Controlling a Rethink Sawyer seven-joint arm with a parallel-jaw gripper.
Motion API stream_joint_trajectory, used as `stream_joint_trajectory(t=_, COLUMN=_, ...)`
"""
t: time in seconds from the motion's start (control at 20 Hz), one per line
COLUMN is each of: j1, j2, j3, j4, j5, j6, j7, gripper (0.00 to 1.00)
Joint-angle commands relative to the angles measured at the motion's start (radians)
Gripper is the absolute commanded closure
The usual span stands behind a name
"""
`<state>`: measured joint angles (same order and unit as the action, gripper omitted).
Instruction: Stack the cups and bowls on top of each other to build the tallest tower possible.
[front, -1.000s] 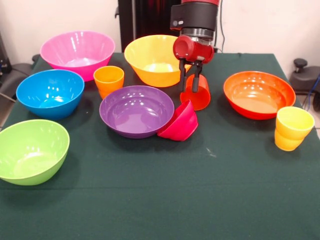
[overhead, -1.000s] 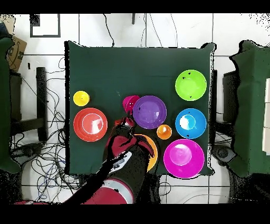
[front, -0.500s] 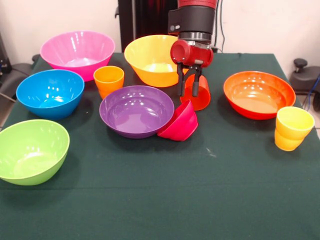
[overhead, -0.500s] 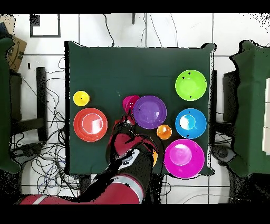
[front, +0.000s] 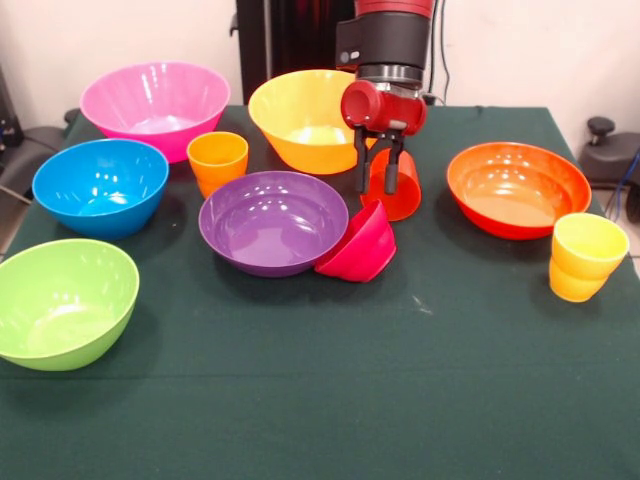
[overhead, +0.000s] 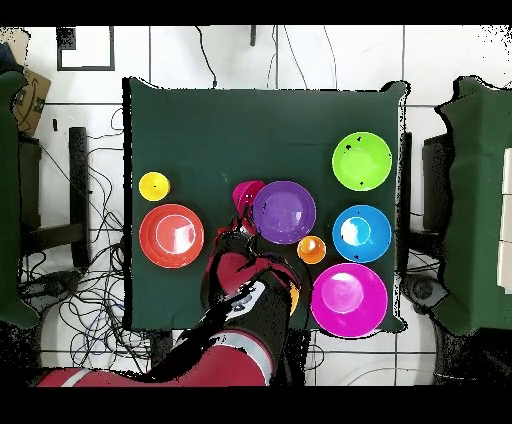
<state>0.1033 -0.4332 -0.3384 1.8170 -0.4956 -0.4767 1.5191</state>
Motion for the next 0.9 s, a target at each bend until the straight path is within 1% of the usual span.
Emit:
stream_joint_trajectory(t=0.05, j1=-0.014, j2=0.027, j3=0.122, j4=-0.092, j5=0.0, j6=-0.044, j7=0.141, gripper=0.0)
stream_joint_trajectory(t=0.3, j1=-0.04, j2=0.033, j3=0.157, j4=-0.111, j5=-0.031, j6=-0.049, j7=0.148, gripper=0.0)
stream_joint_trajectory(t=0.45, j1=-0.069, j2=0.019, j3=0.191, j4=-0.107, j5=-0.079, j6=-0.037, j7=0.156, gripper=0.0)
stream_joint_trajectory(t=0.55, j1=-0.079, j2=0.022, j3=0.199, j4=-0.107, j5=-0.095, j6=-0.041, j7=0.152, gripper=0.0)
stream_joint_trajectory(t=0.9, j1=-0.087, j2=0.057, j3=0.194, j4=-0.13, j5=-0.097, j6=-0.051, j7=0.127, gripper=0.0)
